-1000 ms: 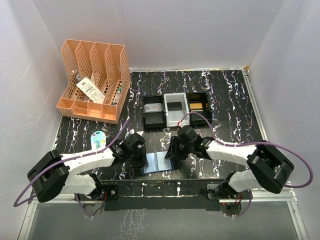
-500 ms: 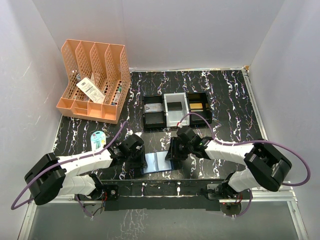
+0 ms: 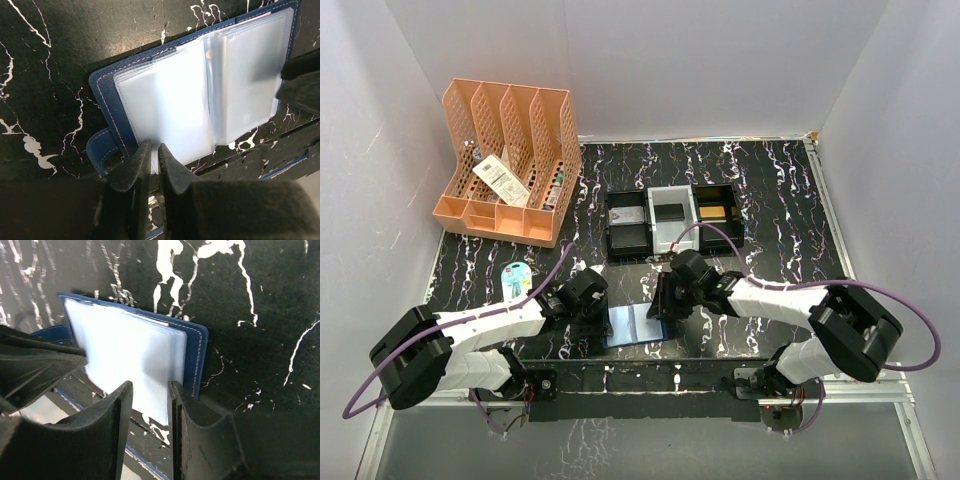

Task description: Take the credit cards out of the card holder

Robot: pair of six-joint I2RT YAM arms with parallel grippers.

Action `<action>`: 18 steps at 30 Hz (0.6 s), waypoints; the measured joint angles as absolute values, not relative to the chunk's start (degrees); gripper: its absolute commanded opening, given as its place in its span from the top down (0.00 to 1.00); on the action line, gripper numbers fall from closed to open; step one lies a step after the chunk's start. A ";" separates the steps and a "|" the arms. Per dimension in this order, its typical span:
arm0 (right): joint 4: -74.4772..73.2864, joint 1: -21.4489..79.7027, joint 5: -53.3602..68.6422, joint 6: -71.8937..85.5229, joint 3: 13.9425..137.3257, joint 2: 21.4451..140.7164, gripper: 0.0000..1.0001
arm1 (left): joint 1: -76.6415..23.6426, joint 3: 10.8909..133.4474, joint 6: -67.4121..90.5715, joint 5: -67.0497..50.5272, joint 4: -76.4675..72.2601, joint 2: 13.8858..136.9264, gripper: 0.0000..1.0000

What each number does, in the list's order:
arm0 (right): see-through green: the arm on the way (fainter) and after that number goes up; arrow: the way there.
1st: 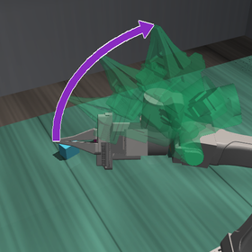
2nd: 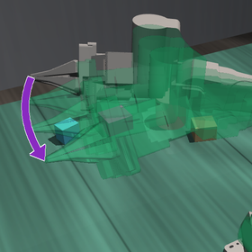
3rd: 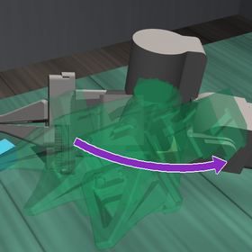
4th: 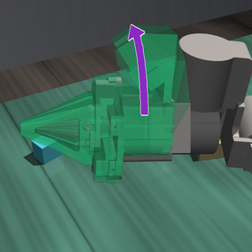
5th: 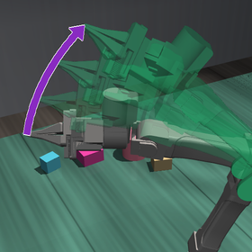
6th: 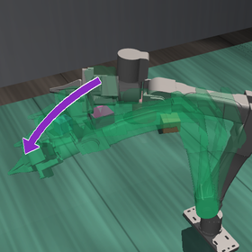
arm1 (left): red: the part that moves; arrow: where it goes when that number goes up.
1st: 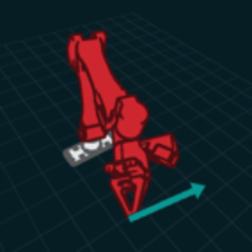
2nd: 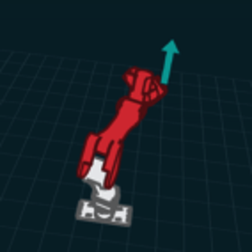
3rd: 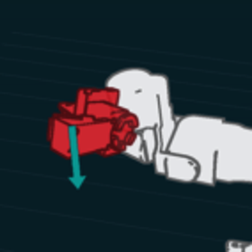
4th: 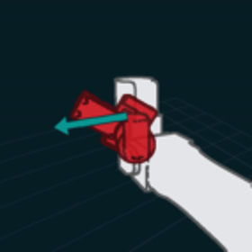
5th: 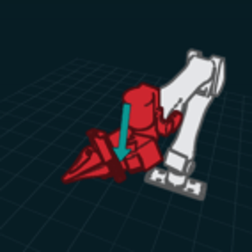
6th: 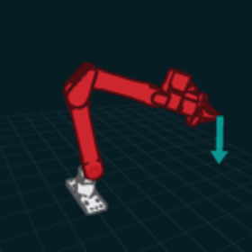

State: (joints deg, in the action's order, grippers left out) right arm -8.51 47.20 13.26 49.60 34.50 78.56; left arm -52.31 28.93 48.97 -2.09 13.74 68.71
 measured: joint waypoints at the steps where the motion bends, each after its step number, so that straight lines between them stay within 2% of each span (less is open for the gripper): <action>1: -8.36 47.29 13.37 49.58 34.50 79.40 0.68 | -52.31 28.93 48.95 -2.09 13.74 68.71 0.90; 8: -7.35 47.72 13.21 49.63 34.63 81.43 0.68 | -52.31 28.93 48.84 -2.13 13.91 68.79 0.92; 18: -2.20 48.12 17.63 51.07 33.95 81.97 0.74 | -52.31 28.93 48.62 -2.20 14.17 68.79 0.93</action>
